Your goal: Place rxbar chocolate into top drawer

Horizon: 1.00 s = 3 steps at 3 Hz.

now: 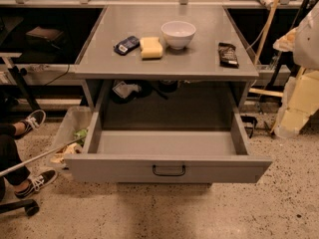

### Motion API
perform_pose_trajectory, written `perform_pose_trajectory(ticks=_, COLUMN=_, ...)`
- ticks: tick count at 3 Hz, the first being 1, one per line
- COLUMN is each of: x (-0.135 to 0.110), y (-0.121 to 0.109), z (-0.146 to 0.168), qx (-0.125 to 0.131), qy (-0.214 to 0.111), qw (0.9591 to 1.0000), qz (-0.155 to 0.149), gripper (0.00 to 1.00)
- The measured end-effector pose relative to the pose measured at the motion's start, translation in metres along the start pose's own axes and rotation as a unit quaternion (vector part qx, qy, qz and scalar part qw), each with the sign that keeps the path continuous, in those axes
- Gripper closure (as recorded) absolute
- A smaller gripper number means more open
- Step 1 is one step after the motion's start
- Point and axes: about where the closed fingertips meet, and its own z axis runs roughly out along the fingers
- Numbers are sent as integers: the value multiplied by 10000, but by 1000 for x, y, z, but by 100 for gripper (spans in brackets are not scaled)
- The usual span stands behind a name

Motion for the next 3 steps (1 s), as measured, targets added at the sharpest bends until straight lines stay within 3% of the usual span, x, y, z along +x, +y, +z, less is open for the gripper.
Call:
perform_pose_trajectory(ticks=1, x=-5, y=-11, z=2, qx=-4, qy=9, qw=10000, qz=-60, gripper=0)
perform_pose_trajectory(ticks=3, x=-33, y=-88, z=25, qx=-85, qy=-231, qw=9991, qz=-340, gripper=0)
